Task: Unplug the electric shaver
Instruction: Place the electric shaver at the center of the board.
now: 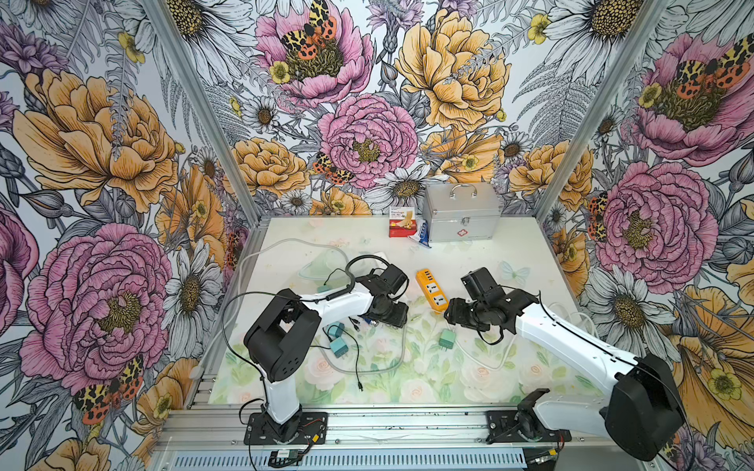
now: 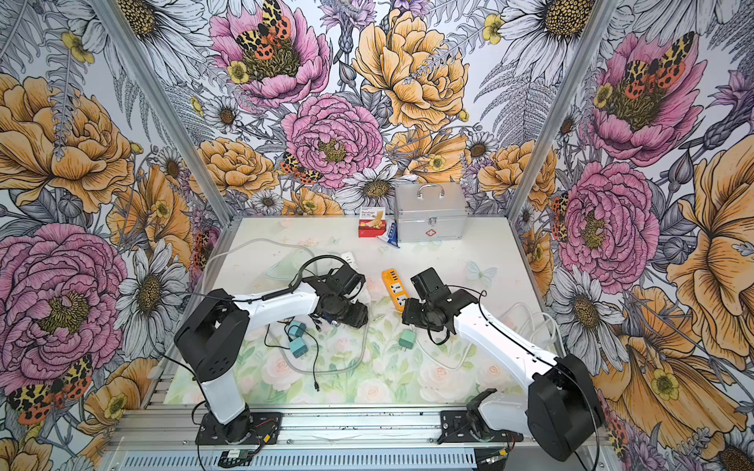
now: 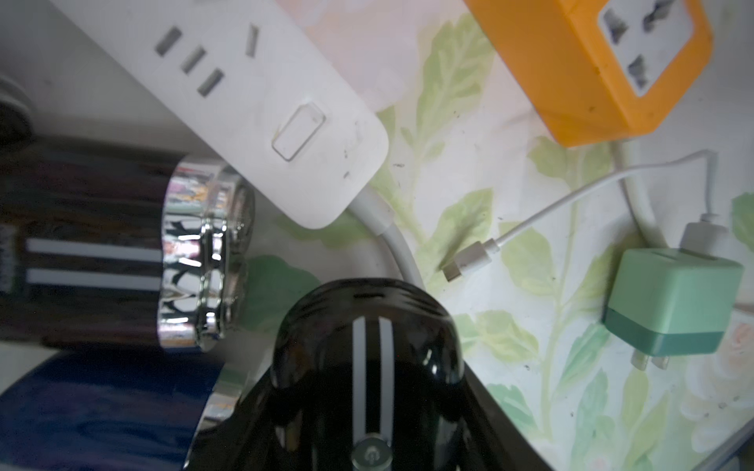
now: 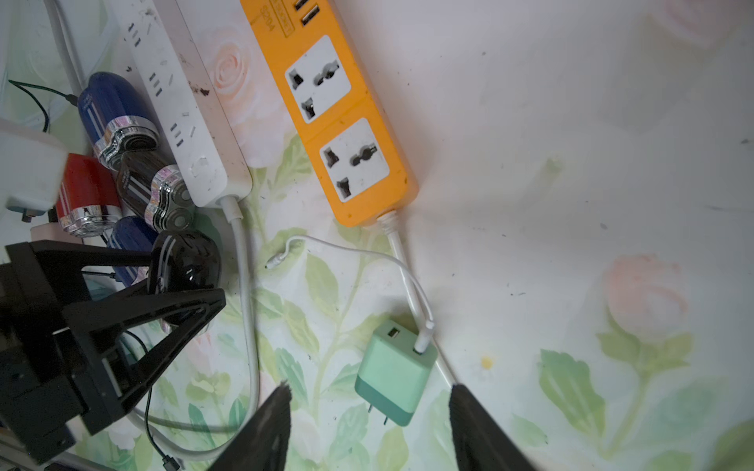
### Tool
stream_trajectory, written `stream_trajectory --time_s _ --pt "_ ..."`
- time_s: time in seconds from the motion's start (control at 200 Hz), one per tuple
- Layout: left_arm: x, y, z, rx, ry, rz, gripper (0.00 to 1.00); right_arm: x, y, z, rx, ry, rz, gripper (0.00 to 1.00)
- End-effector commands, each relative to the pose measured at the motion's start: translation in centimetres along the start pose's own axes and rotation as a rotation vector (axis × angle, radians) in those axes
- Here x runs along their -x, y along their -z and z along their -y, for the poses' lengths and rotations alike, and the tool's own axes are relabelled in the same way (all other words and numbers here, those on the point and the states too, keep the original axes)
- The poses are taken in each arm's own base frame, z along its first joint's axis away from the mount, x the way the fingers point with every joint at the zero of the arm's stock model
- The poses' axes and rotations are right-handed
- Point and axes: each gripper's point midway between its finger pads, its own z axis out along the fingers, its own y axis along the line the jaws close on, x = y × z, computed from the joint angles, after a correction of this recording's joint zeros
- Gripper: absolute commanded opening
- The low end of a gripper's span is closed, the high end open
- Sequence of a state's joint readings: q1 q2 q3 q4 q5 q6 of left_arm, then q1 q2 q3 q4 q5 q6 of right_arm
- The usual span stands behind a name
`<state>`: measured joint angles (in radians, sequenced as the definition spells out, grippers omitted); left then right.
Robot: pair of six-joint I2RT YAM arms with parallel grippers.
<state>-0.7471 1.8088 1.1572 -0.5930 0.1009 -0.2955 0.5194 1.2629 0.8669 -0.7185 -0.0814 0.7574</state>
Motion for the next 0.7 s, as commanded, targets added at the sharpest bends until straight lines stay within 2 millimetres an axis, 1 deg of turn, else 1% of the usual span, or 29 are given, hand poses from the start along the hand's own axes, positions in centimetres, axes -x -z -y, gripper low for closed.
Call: stream_trajectory --time_s 0.0,0.015,0.025,0.055,0.22,0.33,0.375,0.43,0.44,0.455,0.565,0.615,0.69 --pt "0.4 -0.3 0.0 0.019 -0.028 0.033 0.54 0.0 0.2 0.4 -0.023 0.019 0.019 0.64" --pt "0.4 -0.3 0.0 0.022 -0.031 0.035 0.55 -0.1 0.2 0.5 -0.027 0.019 0.019 0.64" --pt "-0.1 -1.2 -0.4 0.036 -0.029 0.01 0.55 -0.1 0.2 0.5 -0.028 0.018 0.019 0.64" --pt "-0.4 -1.7 -0.5 0.053 -0.036 0.002 0.57 -0.1 0.1 0.6 -0.034 0.019 0.02 0.65" --pt "-0.8 -2.1 0.3 0.081 -0.086 0.001 0.63 -0.1 0.2 0.9 -0.045 0.017 0.029 0.7" --pt "-0.8 -2.0 0.3 0.099 -0.088 0.009 0.68 0.0 0.4 0.9 -0.044 0.017 0.033 0.7" --pt "-0.6 -1.6 0.1 0.108 -0.084 0.022 0.7 0.0 0.4 0.9 -0.044 0.018 0.035 0.71" --pt "-0.5 -1.1 -0.3 0.132 -0.074 0.038 0.75 0.1 0.6 1.0 -0.047 0.017 0.043 0.71" --pt "0.0 -0.2 -0.1 0.129 -0.071 0.064 0.76 0.1 0.6 1.0 -0.048 0.017 0.044 0.71" --pt "0.2 0.3 -0.1 0.132 -0.068 0.08 0.77 0.1 0.7 1.0 -0.048 0.016 0.046 0.71" --pt "0.9 2.5 -0.2 0.157 -0.057 0.126 0.84 0.3 1.0 1.4 -0.057 0.014 0.056 0.73" --pt "1.1 3.5 0.1 0.157 -0.062 0.142 0.91 0.4 1.1 1.7 -0.06 0.011 0.059 0.73" --pt "1.4 4.7 1.3 0.133 -0.083 0.155 0.92 0.8 1.3 2.3 -0.065 -0.003 0.063 0.73"
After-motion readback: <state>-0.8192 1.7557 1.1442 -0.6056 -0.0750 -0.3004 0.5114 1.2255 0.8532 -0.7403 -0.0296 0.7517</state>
